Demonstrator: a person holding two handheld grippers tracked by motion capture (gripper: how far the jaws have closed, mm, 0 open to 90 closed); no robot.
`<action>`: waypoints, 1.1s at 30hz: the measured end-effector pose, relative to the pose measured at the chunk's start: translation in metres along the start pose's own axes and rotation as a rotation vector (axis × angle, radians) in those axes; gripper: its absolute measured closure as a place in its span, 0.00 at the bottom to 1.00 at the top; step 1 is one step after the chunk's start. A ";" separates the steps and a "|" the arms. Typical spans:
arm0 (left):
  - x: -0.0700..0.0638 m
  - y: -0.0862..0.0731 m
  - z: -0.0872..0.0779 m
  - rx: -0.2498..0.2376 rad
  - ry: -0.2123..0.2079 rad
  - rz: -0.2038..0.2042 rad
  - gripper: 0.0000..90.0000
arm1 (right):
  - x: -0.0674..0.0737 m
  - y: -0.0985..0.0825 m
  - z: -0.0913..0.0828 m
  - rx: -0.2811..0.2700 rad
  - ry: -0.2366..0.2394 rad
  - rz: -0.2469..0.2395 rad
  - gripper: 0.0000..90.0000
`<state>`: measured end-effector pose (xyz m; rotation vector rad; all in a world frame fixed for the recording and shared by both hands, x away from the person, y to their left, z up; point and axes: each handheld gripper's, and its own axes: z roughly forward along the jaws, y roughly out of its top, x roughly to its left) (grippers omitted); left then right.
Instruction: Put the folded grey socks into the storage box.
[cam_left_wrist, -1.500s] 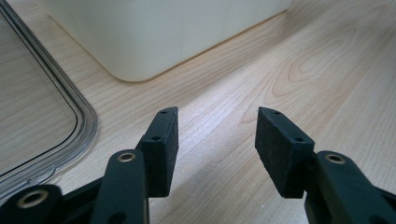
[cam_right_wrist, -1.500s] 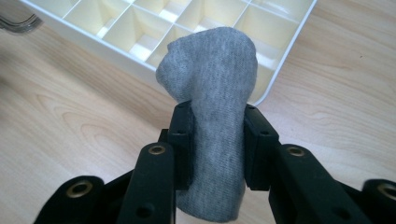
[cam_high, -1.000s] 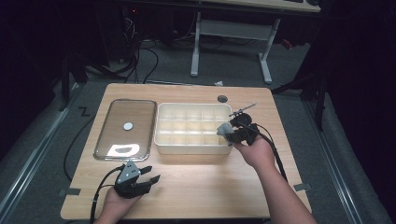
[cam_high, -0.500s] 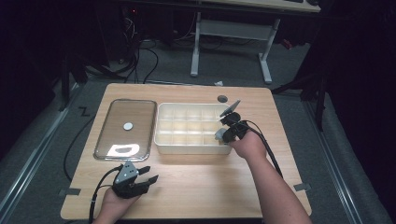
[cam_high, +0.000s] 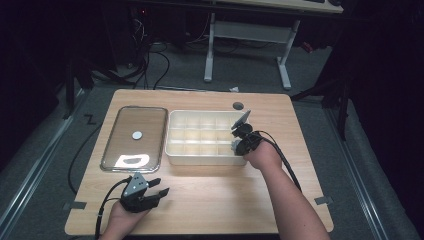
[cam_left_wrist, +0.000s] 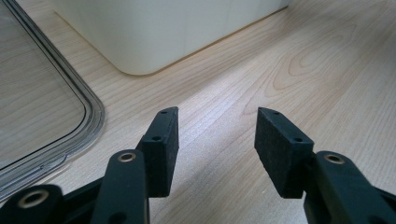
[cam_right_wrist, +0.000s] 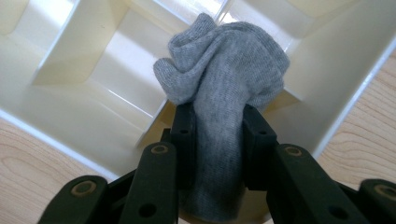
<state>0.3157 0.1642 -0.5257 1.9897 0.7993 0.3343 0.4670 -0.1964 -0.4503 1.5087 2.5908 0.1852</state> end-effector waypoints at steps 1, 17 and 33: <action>0.000 0.000 0.000 0.002 -0.001 0.001 0.56 | 0.000 0.000 0.000 0.001 0.003 0.007 0.79; -0.001 0.000 0.000 0.005 -0.003 0.007 0.56 | 0.000 0.000 0.013 0.018 0.009 0.012 0.79; -0.001 0.000 0.000 0.007 -0.004 0.006 0.56 | 0.000 -0.002 0.005 -0.012 0.008 0.009 0.72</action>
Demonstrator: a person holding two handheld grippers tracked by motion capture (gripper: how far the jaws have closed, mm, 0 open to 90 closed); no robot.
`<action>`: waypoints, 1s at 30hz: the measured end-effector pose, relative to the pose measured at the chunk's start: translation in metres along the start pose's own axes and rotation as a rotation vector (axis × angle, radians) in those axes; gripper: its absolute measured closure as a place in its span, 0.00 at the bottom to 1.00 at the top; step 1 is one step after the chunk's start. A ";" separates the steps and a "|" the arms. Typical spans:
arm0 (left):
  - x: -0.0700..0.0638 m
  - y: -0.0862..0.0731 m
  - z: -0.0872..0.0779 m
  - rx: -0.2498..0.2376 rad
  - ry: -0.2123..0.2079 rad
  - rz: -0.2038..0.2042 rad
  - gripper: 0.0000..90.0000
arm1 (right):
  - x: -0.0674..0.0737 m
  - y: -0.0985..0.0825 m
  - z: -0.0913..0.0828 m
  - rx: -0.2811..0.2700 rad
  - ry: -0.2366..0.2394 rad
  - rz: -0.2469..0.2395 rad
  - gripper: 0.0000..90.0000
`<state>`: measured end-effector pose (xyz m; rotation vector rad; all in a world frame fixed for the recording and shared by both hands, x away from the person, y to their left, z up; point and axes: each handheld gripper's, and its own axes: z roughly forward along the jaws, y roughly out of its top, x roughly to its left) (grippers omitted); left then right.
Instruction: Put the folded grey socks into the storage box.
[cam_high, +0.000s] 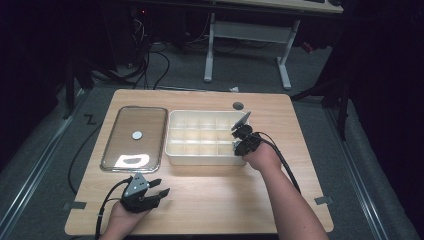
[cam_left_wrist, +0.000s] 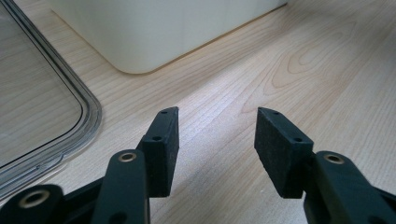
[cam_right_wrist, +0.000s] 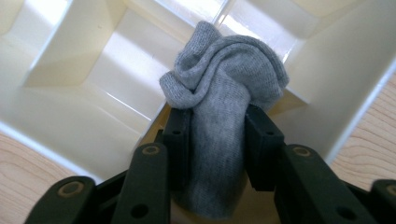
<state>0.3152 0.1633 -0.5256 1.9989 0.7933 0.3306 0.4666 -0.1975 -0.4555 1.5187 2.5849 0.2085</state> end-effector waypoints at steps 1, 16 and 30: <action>0.000 0.000 0.000 0.000 0.000 0.000 0.56 | 0.000 0.000 0.000 0.000 0.000 0.000 0.72; 0.000 0.000 0.002 0.005 -0.005 0.003 0.57 | -0.011 -0.009 -0.039 -0.115 0.070 0.031 0.93; 0.000 0.000 0.002 0.006 -0.004 0.002 0.57 | -0.002 0.000 0.002 0.008 -0.002 0.024 1.00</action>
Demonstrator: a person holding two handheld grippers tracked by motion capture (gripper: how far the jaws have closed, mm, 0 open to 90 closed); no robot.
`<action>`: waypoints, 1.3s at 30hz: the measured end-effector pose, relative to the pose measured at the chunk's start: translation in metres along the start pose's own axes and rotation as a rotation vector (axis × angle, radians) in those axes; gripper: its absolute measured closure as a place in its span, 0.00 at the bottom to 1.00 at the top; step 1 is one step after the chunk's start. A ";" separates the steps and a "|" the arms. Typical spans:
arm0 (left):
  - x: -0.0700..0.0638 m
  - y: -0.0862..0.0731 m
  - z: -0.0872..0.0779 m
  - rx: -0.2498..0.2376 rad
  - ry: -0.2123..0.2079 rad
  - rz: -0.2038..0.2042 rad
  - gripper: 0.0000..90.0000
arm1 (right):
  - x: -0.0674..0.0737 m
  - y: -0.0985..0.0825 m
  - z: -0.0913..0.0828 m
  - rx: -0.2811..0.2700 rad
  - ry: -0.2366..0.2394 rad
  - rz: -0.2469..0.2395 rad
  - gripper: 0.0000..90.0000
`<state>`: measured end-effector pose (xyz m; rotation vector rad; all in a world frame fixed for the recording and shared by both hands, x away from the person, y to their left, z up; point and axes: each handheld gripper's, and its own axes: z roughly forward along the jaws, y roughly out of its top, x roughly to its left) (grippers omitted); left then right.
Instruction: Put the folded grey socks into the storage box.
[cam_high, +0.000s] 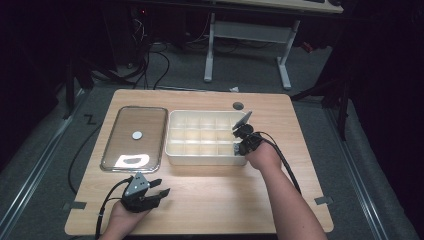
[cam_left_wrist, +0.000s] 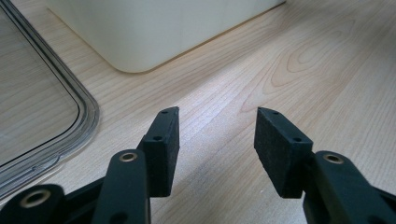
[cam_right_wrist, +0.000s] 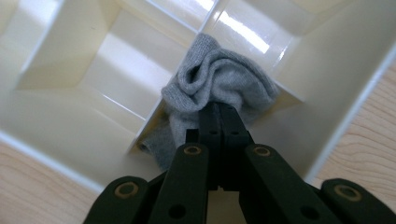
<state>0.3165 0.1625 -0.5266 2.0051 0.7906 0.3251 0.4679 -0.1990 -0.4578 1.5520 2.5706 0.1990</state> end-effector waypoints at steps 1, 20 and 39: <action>0.000 0.000 0.000 0.001 0.000 0.000 0.57 | 0.000 0.000 0.001 0.001 -0.005 -0.009 1.00; -0.001 0.000 0.001 0.015 -0.002 0.008 0.56 | 0.003 0.013 -0.019 -0.097 -0.005 0.005 0.97; -0.002 0.000 0.002 0.019 -0.009 0.009 0.56 | -0.001 0.021 0.009 0.003 0.021 0.045 0.99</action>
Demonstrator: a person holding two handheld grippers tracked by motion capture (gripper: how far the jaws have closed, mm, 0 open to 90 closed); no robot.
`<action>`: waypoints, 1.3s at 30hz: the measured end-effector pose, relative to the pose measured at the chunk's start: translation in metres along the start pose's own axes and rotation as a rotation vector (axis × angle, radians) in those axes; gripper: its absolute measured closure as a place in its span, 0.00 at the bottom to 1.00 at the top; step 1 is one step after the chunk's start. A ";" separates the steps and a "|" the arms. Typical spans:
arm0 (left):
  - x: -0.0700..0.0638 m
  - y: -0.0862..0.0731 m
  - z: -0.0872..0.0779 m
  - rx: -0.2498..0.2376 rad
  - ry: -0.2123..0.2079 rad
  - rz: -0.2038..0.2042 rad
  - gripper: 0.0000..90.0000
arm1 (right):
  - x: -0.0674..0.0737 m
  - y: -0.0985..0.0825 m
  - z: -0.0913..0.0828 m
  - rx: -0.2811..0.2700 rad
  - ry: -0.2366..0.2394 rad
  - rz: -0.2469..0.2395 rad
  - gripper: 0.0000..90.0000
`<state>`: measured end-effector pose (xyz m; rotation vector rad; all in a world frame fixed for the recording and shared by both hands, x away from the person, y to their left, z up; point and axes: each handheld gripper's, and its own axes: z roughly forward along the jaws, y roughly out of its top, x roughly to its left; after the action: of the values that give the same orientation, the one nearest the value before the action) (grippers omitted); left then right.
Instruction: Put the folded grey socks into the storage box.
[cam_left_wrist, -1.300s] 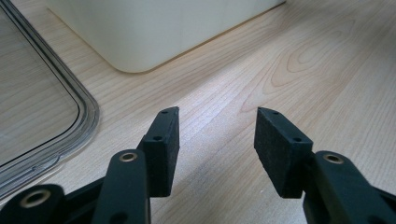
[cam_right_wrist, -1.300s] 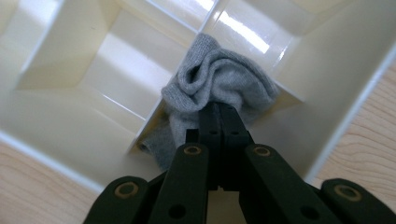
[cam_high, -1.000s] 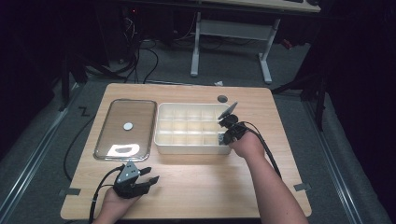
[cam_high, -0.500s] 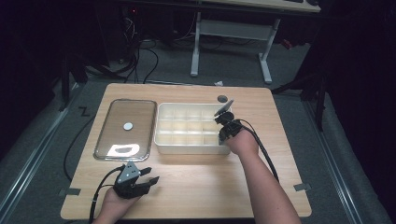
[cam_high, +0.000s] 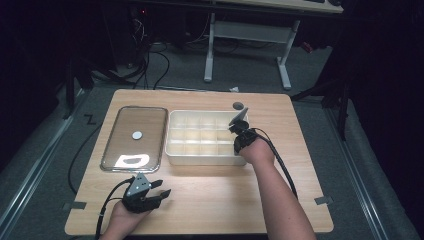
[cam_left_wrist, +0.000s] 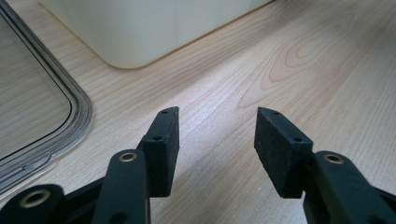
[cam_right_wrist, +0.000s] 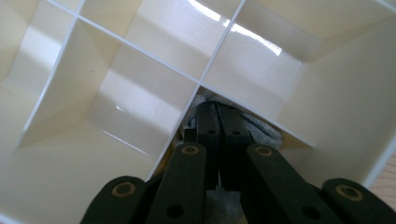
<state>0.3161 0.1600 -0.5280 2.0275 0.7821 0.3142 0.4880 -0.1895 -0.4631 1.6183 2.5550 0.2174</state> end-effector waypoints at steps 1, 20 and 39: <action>0.000 0.000 0.000 -0.001 0.001 0.000 0.56 | 0.001 0.000 0.000 0.000 -0.004 0.001 0.99; 0.000 0.001 0.000 0.000 0.009 0.008 0.57 | 0.001 -0.013 -0.041 -0.105 0.009 -0.007 0.94; -0.004 0.001 0.001 0.009 0.012 0.020 0.56 | -0.002 -0.071 -0.064 -0.307 0.038 0.020 0.72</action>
<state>0.3142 0.1565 -0.5269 2.0450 0.7723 0.3347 0.4147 -0.2251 -0.4130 1.5361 2.3862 0.6138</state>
